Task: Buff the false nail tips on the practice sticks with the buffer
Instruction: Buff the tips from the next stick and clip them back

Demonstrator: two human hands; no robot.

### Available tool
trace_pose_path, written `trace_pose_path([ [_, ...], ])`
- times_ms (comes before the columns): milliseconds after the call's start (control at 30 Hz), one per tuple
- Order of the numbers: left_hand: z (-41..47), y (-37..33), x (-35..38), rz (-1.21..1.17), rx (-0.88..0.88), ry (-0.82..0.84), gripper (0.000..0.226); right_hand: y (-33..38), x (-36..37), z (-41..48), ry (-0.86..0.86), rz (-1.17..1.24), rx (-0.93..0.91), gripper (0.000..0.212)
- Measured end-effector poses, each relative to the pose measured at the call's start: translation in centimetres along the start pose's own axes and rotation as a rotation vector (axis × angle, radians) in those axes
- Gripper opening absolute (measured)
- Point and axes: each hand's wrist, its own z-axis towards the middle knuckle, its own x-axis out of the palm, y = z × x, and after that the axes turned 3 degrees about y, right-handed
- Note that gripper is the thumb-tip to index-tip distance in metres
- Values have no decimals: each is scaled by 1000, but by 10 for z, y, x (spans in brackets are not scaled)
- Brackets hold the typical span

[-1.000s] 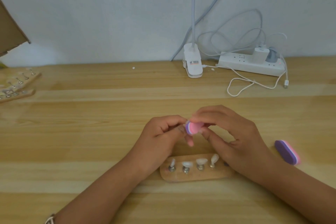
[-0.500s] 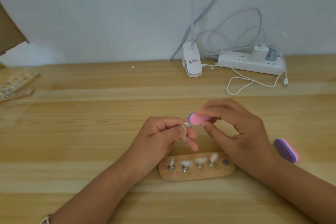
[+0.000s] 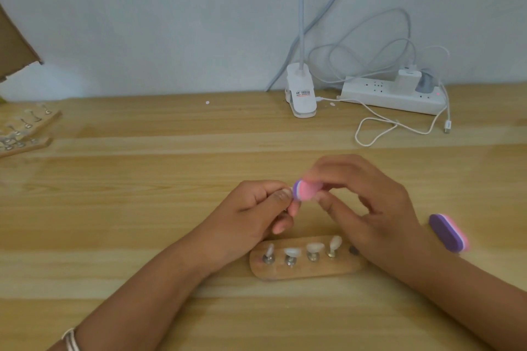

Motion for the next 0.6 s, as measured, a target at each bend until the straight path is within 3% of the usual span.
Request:
trace_pose_path([
  [67,0,0,-1,13,-3,21,35,-2,1,-1,62,-57,-30,29],
  [167,-2,0,-3,26,5,41,34,-4,-3,4,-15,-26,86,34],
  [300,-1,1,-3,43,27,35,31,1,1,-1,86,-43,-42,23],
  [433,0,1,-1,57,66,16,30,-2,-4,2,11,-19,104,29],
  [533,2,7,1,120,105,-18,30,2,1,0,63,-67,1,26],
  [600,2,11,1,151,129,-29,30,-2,1,0,64,-70,41,27],
])
